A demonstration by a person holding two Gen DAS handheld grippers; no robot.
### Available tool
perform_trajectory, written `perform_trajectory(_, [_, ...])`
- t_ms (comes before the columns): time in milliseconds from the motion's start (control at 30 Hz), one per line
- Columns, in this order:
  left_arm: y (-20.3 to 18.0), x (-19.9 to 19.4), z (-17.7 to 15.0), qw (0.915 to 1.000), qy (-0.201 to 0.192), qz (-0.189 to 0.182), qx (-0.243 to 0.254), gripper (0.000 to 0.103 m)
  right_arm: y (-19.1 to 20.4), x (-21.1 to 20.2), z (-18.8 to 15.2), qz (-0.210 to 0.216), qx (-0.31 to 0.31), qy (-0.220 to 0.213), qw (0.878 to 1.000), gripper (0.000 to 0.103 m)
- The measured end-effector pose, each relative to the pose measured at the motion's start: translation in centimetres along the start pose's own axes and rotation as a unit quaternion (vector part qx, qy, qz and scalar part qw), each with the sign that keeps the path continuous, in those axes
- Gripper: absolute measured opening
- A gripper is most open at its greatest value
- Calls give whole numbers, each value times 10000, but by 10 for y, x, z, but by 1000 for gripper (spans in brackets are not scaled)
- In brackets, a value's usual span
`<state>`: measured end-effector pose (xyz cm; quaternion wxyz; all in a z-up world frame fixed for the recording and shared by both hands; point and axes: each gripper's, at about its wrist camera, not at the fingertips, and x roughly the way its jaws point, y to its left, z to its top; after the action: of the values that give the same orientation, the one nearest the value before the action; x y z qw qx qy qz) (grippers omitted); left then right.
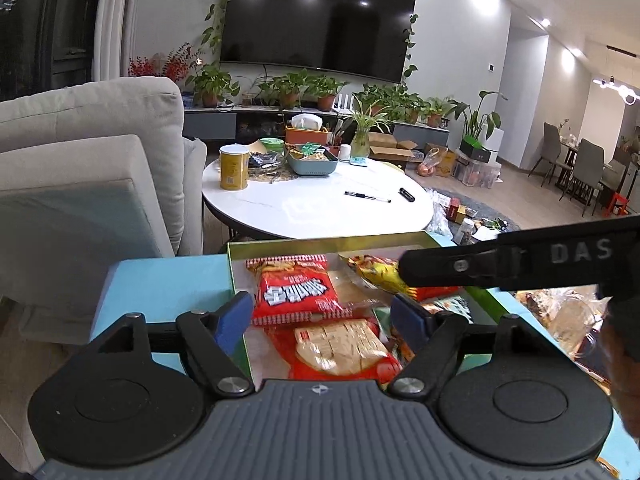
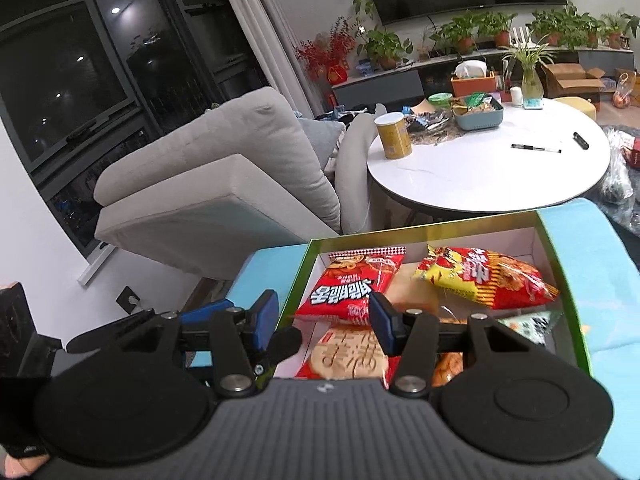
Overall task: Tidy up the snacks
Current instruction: 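Lower the cartoon-face bag into the box and open the right gripper, then grasp the yellow-green bag with the left gripper while the right grasps the clear cookie packet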
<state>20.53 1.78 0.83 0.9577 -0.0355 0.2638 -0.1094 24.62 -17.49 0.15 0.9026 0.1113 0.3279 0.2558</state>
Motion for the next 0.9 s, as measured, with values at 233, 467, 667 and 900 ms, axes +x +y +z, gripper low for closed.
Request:
perform_trajectory(233, [-7, -41, -31, 9999, 96, -43, -26, 75, -1, -43, -32, -224, -65, -45, 9997, 51])
perform_trajectory(467, [-14, -67, -79, 9990, 429, 111, -106, 75, -16, -71, -80, -564, 6, 104, 9984, 52])
perform_trajectory(667, [-16, -73, -120, 9955, 873, 265, -264, 75, -23, -84, -121, -612, 129, 314, 9975, 52])
perform_trajectory(900, [-18, -71, -147, 9918, 1130, 529, -264, 75, -17, -93, -156, -626, 59, 462, 9969, 52])
